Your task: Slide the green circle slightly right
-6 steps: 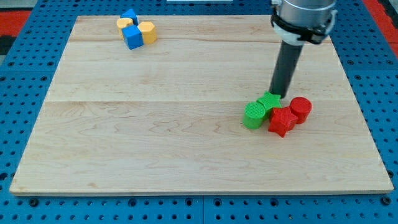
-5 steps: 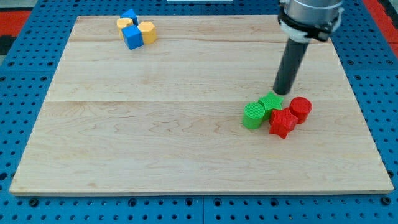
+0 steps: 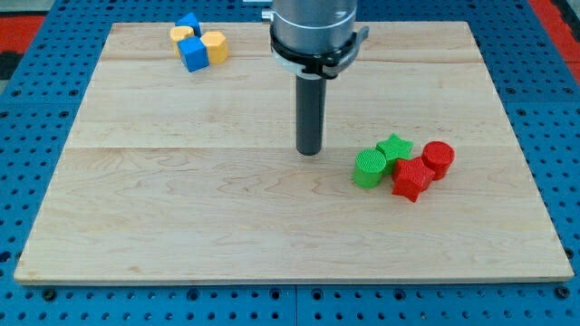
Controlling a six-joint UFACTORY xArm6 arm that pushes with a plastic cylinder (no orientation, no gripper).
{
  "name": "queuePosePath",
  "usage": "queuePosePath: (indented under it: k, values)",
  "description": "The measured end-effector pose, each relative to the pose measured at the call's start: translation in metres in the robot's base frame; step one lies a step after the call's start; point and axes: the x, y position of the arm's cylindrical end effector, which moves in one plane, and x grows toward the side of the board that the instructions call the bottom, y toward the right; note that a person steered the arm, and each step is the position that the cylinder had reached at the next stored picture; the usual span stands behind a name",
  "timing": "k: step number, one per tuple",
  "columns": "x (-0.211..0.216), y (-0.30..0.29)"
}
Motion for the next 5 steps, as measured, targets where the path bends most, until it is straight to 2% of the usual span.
queuePosePath:
  k: [2,3,5]
  values:
    - [0.032,0.039]
    - [0.032,0.06]
    - [0.031,0.031]
